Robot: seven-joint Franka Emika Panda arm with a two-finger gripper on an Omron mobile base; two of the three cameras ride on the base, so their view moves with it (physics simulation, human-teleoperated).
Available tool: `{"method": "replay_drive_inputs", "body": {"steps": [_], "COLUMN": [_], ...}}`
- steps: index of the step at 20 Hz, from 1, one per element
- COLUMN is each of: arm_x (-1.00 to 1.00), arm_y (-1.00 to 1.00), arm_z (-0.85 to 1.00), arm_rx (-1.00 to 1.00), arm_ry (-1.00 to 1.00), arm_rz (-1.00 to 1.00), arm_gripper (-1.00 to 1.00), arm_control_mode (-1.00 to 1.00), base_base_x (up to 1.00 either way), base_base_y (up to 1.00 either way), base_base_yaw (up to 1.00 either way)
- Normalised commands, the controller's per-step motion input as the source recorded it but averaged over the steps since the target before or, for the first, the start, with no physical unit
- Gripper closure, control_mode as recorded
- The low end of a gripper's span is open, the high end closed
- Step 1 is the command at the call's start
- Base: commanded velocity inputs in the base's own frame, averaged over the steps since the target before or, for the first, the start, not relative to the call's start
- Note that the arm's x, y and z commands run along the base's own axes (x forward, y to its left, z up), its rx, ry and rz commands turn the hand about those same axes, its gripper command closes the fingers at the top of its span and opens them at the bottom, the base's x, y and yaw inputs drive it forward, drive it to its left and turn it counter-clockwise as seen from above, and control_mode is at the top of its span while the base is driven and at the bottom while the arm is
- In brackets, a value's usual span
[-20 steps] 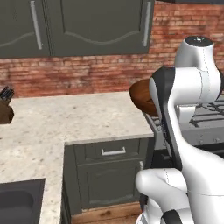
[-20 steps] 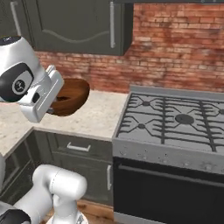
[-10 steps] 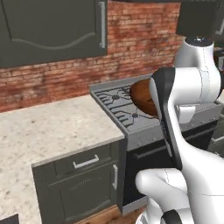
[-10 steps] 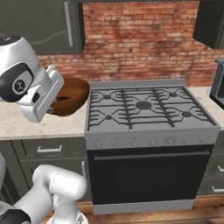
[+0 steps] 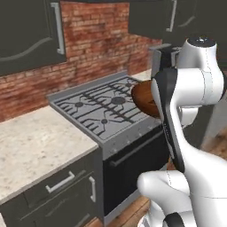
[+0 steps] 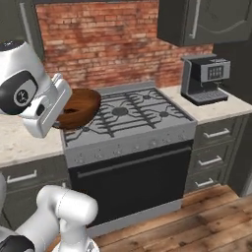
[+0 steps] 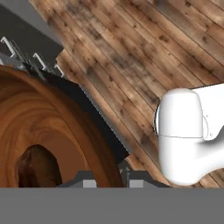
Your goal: Pick the sweet potato from the sink and place it in the bowl. Then pick the bowl and place it in the microwave. Then close the microwave door and press the start button.
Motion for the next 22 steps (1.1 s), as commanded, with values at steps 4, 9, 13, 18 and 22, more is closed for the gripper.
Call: {"method": "replay_drive_inputs", "body": {"steps": [4,9,13,18,22], "arm_x": [0.0,0.0,0.0,0.0,0.0], "arm_y": [0.0,0.0,0.0,0.0,0.0], "arm_z": [0.0,0.0,0.0,0.0,0.0], "arm_rx": [0.0,0.0,0.0,0.0,0.0], "arm_ry": [0.0,0.0,0.0,0.0,0.0], "arm_rz": [0.0,0.0,0.0,0.0,0.0], "arm_gripper": [1.0,1.0,1.0,1.0,1.0], "arm_control_mode": [1.0,1.0,1.0,1.0,1.0], "base_base_x": [-0.09,-0.08,-0.04,-0.05,-0.02], "base_base_y": [-0.18,-0.31,-0.29,-0.25,-0.29], "base_base_yaw": [-0.51,-0.5,-0.45,-0.42,-0.4]}}
